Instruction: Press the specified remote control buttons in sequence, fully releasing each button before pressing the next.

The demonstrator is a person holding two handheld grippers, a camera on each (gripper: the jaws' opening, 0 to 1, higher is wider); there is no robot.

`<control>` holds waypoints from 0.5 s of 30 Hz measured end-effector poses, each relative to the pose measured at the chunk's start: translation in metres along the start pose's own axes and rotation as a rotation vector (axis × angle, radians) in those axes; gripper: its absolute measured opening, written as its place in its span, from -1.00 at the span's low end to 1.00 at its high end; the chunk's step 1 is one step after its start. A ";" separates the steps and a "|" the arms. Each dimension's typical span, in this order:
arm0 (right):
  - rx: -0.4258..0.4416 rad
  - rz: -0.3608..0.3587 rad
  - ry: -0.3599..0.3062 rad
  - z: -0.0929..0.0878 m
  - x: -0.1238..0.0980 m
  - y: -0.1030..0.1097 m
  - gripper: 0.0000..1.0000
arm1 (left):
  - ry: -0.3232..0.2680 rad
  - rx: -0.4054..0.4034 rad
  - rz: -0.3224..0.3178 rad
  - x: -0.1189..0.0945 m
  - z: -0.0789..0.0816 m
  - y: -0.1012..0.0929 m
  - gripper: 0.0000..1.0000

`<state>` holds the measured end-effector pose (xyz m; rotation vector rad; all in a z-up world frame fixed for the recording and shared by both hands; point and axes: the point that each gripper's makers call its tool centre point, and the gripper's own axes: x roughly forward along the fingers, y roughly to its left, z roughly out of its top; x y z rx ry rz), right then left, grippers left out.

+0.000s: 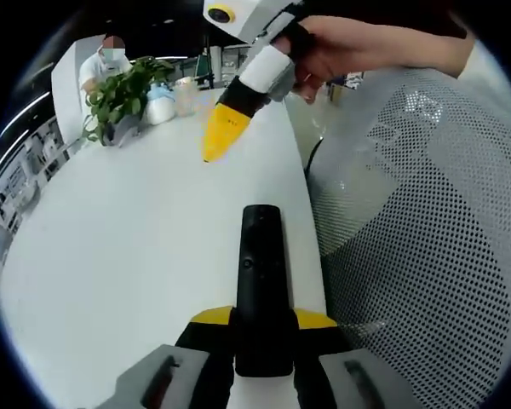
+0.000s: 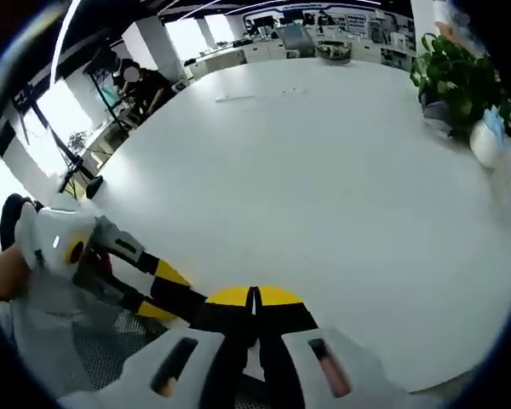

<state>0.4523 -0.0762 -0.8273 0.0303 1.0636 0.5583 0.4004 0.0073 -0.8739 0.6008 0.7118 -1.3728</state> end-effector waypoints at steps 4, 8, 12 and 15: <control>-0.037 -0.017 0.073 -0.013 0.006 -0.001 -1.00 | -0.008 -0.009 0.000 0.000 0.000 0.000 -0.51; -0.066 -0.034 0.128 -0.024 0.007 0.000 -1.00 | -0.007 -0.013 -0.005 0.000 0.001 0.000 -0.51; -0.040 0.003 0.169 -0.031 0.008 0.007 -1.00 | 0.002 -0.008 -0.008 0.001 0.001 0.000 -0.51; -0.043 0.008 0.215 -0.039 0.011 0.008 -1.00 | -0.006 -0.014 -0.002 0.002 0.002 0.001 -0.51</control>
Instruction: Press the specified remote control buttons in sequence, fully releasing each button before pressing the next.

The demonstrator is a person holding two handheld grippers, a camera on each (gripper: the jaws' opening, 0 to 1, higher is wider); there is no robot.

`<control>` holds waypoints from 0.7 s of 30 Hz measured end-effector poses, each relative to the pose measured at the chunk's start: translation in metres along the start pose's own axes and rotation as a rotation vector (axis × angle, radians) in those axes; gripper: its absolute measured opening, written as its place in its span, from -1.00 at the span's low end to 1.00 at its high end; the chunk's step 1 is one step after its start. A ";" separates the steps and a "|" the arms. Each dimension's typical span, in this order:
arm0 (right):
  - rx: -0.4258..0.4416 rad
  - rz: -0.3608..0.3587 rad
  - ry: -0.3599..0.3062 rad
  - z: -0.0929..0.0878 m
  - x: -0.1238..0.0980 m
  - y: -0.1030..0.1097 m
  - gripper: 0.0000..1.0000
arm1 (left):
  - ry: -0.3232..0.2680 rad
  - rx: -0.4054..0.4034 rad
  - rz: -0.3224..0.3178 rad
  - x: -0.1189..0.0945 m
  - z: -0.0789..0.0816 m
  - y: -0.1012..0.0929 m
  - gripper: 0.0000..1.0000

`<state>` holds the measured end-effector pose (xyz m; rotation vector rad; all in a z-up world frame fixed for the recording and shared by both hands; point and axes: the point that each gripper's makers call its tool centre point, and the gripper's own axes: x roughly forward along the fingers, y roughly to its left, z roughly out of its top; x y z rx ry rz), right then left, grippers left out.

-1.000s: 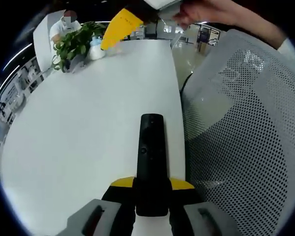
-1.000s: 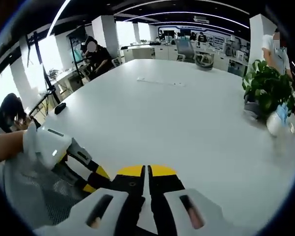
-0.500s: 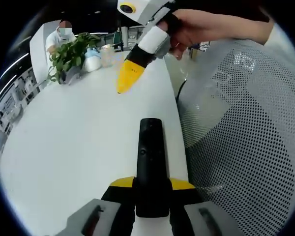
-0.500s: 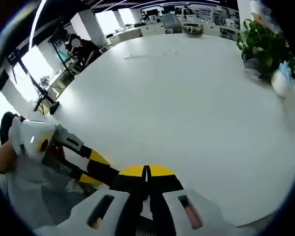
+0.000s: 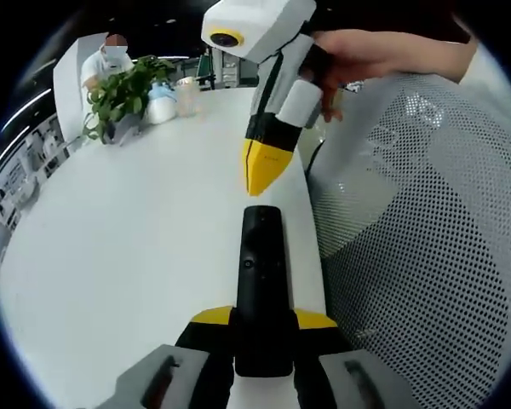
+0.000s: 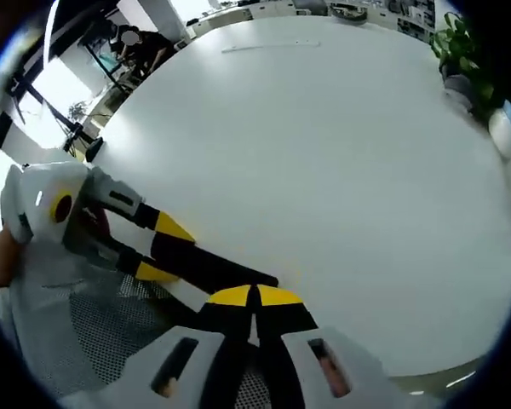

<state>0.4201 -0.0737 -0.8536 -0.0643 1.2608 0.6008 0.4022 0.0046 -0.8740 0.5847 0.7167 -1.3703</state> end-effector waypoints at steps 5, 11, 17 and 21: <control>-0.019 -0.013 0.022 -0.003 0.003 0.000 -1.00 | -0.001 -0.005 0.002 0.002 0.002 0.001 -0.51; -0.018 -0.021 0.034 -0.005 0.004 -0.003 -1.00 | 0.000 -0.005 0.001 0.002 0.002 0.001 -0.51; -0.021 -0.020 0.041 -0.006 0.006 -0.003 -1.00 | -0.001 -0.007 0.000 0.002 0.001 0.001 -0.51; -0.046 -0.042 0.052 -0.007 0.008 -0.006 -1.00 | 0.001 -0.007 -0.002 0.003 0.001 0.001 -0.51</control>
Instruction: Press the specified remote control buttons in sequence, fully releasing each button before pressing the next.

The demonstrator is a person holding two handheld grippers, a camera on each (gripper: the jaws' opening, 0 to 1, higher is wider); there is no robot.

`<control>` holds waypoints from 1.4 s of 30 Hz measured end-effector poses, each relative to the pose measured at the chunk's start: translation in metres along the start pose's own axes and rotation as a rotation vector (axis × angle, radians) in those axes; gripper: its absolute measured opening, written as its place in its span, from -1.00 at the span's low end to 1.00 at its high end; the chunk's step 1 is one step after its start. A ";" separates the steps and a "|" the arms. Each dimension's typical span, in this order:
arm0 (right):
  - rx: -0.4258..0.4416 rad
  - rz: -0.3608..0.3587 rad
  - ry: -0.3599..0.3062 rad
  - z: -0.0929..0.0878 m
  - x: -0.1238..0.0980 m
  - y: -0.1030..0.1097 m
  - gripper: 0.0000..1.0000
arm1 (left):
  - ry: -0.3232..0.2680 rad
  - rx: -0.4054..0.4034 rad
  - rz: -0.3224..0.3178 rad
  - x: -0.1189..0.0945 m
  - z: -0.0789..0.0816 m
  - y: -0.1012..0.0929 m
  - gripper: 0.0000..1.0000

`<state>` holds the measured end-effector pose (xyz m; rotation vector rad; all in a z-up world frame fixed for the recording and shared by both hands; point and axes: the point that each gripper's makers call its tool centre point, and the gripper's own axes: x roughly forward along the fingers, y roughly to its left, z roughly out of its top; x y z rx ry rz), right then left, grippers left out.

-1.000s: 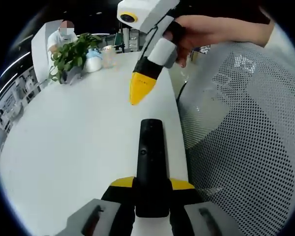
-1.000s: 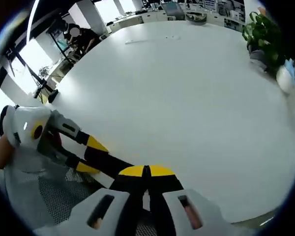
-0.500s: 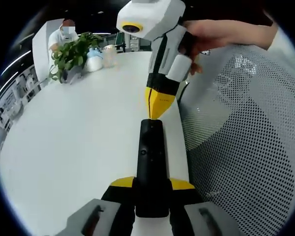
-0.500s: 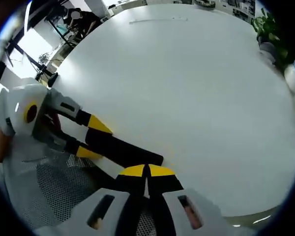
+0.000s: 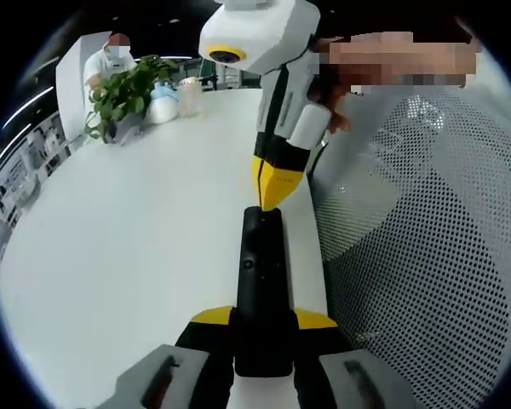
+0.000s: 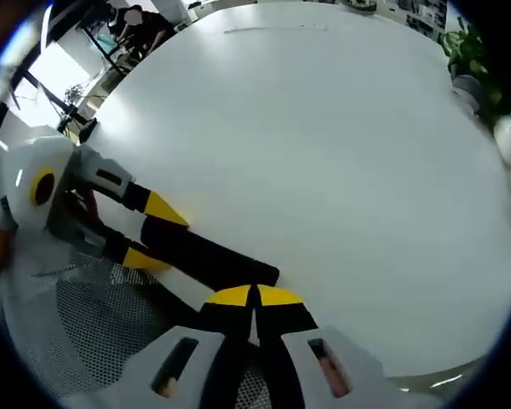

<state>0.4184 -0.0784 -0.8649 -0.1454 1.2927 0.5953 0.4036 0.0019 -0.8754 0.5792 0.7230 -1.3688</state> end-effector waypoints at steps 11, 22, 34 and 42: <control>-0.032 -0.017 0.031 -0.004 0.003 -0.001 -1.00 | 0.013 0.008 -0.003 0.000 0.000 0.000 -0.51; 0.012 -0.038 -0.054 0.010 -0.004 -0.007 -1.00 | 0.020 0.017 -0.005 -0.001 -0.001 -0.001 -0.51; -0.049 -0.060 0.015 -0.001 0.003 -0.005 -1.00 | 0.023 0.022 -0.004 -0.001 -0.001 -0.001 -0.51; -0.036 -0.053 0.006 0.000 0.003 -0.006 -1.00 | 0.022 0.021 -0.004 -0.001 -0.001 -0.001 -0.51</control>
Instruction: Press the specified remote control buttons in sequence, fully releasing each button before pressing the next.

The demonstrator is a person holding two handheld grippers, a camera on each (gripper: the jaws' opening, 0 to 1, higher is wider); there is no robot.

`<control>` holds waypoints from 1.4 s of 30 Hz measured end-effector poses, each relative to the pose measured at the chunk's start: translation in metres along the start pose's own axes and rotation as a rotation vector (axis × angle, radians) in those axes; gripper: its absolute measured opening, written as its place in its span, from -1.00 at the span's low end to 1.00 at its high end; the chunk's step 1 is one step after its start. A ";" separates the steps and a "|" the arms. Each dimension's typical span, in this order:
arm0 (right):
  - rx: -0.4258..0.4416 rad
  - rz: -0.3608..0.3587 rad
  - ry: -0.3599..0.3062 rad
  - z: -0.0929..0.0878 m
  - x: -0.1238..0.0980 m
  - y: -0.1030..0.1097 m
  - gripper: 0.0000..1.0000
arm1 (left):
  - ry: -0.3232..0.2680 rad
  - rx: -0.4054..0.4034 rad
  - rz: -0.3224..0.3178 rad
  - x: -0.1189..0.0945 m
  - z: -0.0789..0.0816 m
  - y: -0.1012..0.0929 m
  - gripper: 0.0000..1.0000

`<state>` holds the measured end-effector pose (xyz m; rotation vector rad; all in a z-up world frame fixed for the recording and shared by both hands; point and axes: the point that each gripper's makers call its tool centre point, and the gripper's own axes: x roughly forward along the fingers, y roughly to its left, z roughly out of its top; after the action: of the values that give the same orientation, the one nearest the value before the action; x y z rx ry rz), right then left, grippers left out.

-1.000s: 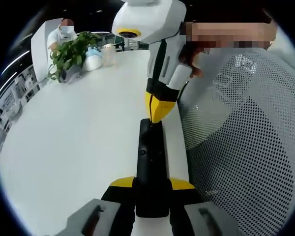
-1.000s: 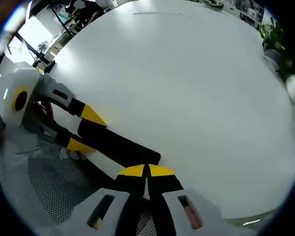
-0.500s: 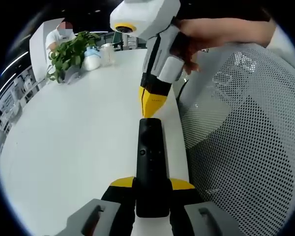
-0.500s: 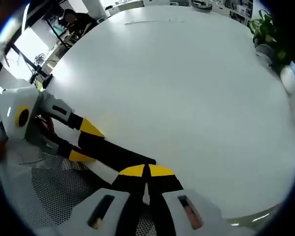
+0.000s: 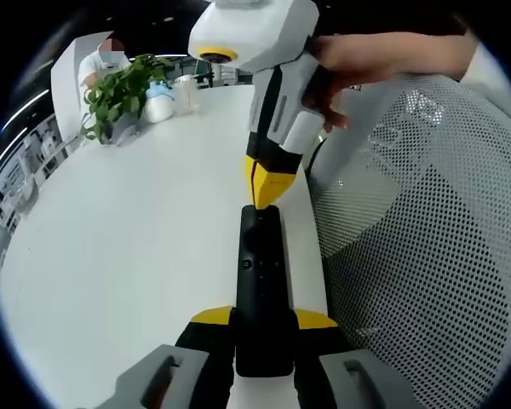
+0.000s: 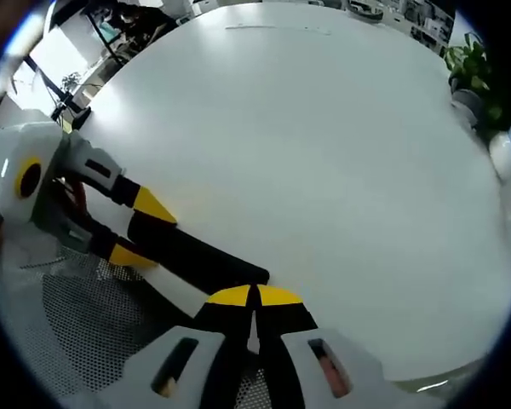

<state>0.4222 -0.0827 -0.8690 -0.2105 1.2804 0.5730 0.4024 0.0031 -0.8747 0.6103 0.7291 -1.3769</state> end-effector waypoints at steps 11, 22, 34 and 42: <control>-0.136 -0.047 -0.019 0.002 0.001 0.001 -1.00 | -0.005 -0.009 -0.002 0.000 0.001 0.000 -0.50; -0.059 -0.022 -0.017 0.002 0.001 -0.001 -1.00 | -0.006 -0.006 0.000 0.001 0.001 0.001 -0.50; -0.013 -0.007 -0.006 0.001 0.000 0.000 -1.00 | -0.005 0.000 -0.001 0.000 0.000 0.001 -0.50; -0.040 0.004 0.003 0.000 0.000 0.006 -1.00 | -0.004 0.002 0.000 0.000 0.000 0.001 -0.50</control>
<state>0.4195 -0.0778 -0.8685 -0.2420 1.2730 0.6025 0.4033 0.0030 -0.8750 0.6093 0.7242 -1.3789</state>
